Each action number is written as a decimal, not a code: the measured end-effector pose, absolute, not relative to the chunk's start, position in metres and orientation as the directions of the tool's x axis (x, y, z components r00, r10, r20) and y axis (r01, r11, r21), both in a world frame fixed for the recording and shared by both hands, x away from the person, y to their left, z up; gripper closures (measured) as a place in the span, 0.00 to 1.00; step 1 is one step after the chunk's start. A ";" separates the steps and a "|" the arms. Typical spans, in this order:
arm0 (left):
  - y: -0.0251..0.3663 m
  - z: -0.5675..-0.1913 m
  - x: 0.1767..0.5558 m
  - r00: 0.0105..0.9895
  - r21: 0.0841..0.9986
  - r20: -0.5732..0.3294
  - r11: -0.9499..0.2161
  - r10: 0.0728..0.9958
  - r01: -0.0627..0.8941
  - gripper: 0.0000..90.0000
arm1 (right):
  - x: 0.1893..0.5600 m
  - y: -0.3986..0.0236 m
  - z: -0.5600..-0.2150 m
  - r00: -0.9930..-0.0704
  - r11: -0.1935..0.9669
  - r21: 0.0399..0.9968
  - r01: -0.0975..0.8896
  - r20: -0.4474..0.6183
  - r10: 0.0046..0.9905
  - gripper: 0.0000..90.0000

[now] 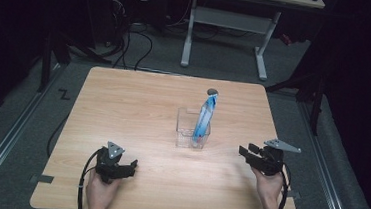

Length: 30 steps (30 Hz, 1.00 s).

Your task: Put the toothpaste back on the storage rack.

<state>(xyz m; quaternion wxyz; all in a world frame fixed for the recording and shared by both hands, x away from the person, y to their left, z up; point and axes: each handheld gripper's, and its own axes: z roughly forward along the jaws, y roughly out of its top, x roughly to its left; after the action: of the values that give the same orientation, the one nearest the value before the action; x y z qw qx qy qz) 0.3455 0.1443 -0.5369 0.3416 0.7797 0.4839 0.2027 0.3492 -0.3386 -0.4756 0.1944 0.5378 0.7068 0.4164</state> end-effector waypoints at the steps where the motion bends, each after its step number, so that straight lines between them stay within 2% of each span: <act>1: 0.144 -0.537 0.345 0.449 0.729 -0.015 -0.298 0.893 0.616 0.17 | 0.349 -0.338 -0.476 -0.347 0.076 0.796 0.600 0.173 0.922 0.57; 30: 0.144 -0.537 0.345 0.449 0.729 -0.015 -0.298 0.893 0.616 0.17 | 0.356 -0.333 -0.511 -0.321 0.108 0.757 0.645 0.140 0.937 0.58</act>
<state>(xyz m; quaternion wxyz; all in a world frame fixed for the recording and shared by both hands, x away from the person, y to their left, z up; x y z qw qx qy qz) 0.3454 0.1443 -0.5369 0.3416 0.7797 0.4840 0.2027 0.3563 -0.3330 -0.5107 0.1925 0.5498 0.7189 0.3793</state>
